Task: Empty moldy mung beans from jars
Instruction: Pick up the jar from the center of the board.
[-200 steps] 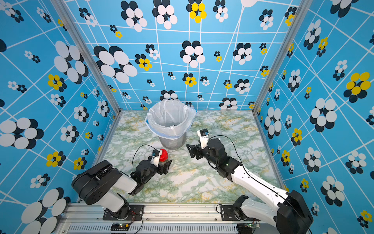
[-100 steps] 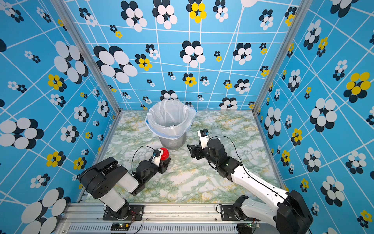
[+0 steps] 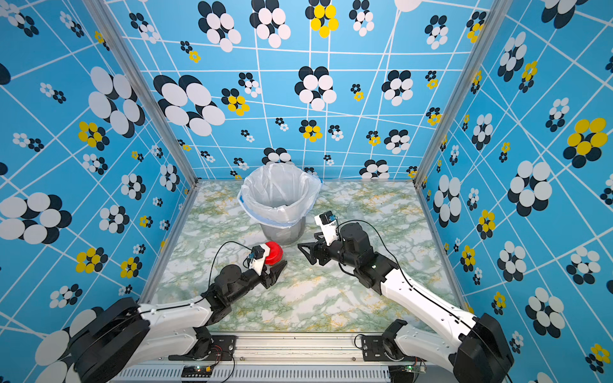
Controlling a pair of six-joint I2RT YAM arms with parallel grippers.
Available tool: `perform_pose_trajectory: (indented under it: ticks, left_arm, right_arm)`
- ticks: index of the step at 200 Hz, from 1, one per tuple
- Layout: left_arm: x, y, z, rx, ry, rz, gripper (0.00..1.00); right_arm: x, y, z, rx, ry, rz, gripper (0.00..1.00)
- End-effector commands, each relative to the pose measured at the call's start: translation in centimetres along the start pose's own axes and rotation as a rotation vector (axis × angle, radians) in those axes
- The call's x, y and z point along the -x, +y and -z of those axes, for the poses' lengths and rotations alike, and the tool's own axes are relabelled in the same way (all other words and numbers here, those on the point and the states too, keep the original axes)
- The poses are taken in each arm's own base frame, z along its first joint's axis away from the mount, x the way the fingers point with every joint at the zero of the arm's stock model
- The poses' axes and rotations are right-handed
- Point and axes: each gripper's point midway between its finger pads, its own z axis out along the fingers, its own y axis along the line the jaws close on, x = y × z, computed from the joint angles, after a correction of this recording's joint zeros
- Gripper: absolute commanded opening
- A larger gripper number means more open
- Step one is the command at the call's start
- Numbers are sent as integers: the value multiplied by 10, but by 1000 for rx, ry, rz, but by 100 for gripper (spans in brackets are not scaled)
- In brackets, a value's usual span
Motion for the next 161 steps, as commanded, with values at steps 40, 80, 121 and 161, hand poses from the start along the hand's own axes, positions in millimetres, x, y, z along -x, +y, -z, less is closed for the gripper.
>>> perform_pose_trajectory:
  ticks: [40,80,121,161]
  left_arm:
    - [50,-34,34,-154,78,29,48]
    - [75,-51,40,-241,116,28,50]
    - [101,-58,36,-290,124,-3,50]
    - [122,-64,29,-332,130,-10,50]
  right_arm:
    - [63,67,41,253,-110,67,86]
    - [79,97,54,363,-86,80,88]
    - [63,111,47,413,14,123,89]
    - [57,131,39,490,69,149,92]
